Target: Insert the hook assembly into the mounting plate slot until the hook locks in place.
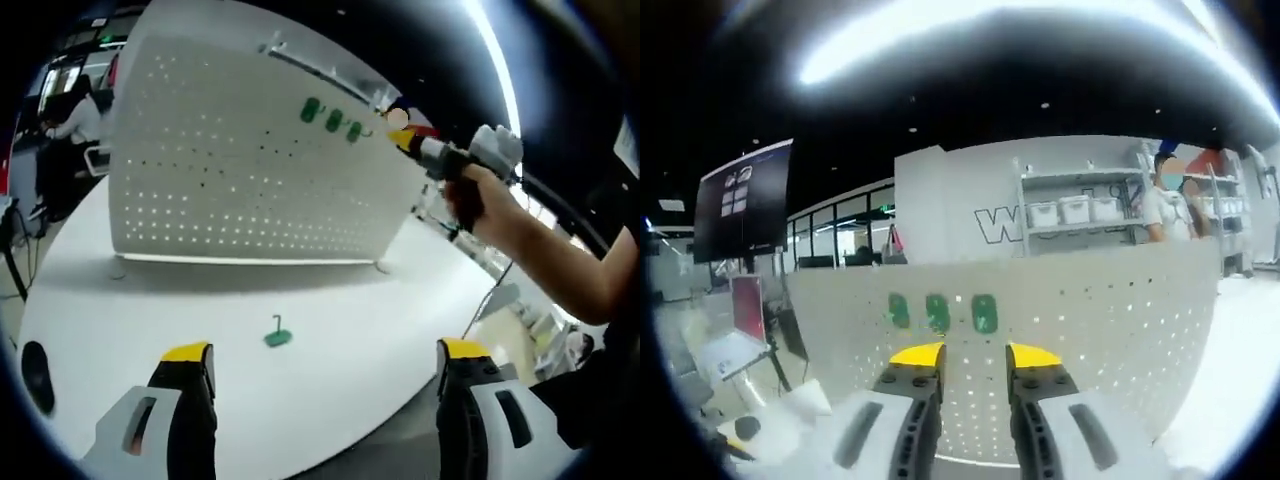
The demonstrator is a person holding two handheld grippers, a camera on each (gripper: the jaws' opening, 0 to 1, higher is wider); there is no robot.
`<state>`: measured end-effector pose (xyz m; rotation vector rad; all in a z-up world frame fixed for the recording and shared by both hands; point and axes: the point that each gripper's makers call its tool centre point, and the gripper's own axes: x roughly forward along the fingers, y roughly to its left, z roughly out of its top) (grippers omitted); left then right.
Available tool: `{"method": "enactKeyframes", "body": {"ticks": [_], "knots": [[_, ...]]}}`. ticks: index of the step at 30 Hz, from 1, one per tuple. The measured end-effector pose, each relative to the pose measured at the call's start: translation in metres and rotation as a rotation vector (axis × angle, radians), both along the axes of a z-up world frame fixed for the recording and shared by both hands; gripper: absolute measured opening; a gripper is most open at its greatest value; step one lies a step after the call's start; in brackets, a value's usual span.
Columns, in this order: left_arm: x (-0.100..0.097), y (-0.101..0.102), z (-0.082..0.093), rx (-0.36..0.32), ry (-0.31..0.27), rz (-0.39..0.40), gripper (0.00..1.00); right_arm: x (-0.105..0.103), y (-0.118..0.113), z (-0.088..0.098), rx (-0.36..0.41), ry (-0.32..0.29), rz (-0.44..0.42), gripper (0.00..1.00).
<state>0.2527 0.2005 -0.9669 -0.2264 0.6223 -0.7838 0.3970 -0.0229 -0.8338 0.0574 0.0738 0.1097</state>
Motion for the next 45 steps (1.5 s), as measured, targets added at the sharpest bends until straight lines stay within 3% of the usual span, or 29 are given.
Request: {"method": "enactKeyframes", "body": {"ticks": [3, 9, 13, 16, 19, 27, 36, 45], "knots": [[-0.005, -0.002, -0.001, 0.006, 0.009, -0.013, 0.93, -0.015, 0.000, -0.020, -0.004, 0.046, 0.010, 0.30], [-0.008, -0.005, -0.001, 0.027, 0.008, -0.028, 0.94, -0.048, 0.009, -0.059, -0.060, 0.146, 0.065, 0.37], [-0.010, -0.004, -0.001, 0.030, 0.010, -0.028, 0.94, -0.073, 0.017, -0.096, -0.075, 0.246, 0.121, 0.37], [-0.014, -0.002, -0.003, 0.045, 0.022, -0.034, 0.95, -0.092, 0.027, -0.110, -0.020, 0.286, 0.162, 0.36], [-0.018, 0.003, -0.005, 0.055, 0.030, -0.027, 0.96, -0.111, 0.037, -0.127, -0.059, 0.341, 0.220, 0.38], [-0.027, 0.009, -0.014, 0.108, 0.046, -0.033, 0.96, -0.134, 0.047, -0.149, -0.024, 0.427, 0.271, 0.42], [-0.034, 0.009, -0.020, 0.105, 0.076, -0.030, 0.97, -0.160, 0.063, -0.171, 0.021, 0.508, 0.351, 0.43], [-0.040, 0.014, -0.032, 0.139, 0.110, -0.027, 1.00, -0.163, 0.070, -0.187, -0.052, 0.601, 0.455, 0.45]]}}
